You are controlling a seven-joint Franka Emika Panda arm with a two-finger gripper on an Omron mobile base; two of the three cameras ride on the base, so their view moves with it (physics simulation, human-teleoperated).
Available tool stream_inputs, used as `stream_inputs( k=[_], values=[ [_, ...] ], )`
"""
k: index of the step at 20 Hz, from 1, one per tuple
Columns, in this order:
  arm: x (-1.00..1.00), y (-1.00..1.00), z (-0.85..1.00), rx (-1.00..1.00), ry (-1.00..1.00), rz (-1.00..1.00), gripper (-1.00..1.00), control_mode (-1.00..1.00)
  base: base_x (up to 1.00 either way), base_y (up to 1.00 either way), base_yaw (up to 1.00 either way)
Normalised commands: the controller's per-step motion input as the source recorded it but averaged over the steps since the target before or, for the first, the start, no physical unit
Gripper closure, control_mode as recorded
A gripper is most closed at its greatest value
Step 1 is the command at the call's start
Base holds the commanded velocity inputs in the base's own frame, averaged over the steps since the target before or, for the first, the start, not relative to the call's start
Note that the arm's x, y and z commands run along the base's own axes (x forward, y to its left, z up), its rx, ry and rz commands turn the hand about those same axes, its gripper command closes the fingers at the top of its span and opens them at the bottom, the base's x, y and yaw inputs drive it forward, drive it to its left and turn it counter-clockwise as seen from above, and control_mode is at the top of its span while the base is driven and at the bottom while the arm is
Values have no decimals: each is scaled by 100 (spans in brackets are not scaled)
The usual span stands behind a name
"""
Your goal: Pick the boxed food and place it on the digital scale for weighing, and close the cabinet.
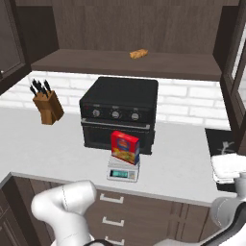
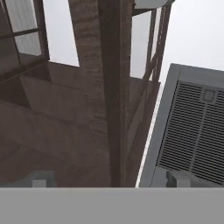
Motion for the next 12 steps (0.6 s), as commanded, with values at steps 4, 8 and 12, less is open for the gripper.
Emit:
stream_inputs(
  k=[4, 8, 12],
  values=[
    [0, -21, 11, 4, 3, 0, -100, -100, 0, 0, 0],
    [0, -2, -4, 1, 1, 0, -100, -100, 0, 0, 0],
    [1, 0, -25, 1, 0, 0, -100, -100, 0, 0, 0]
  ],
)
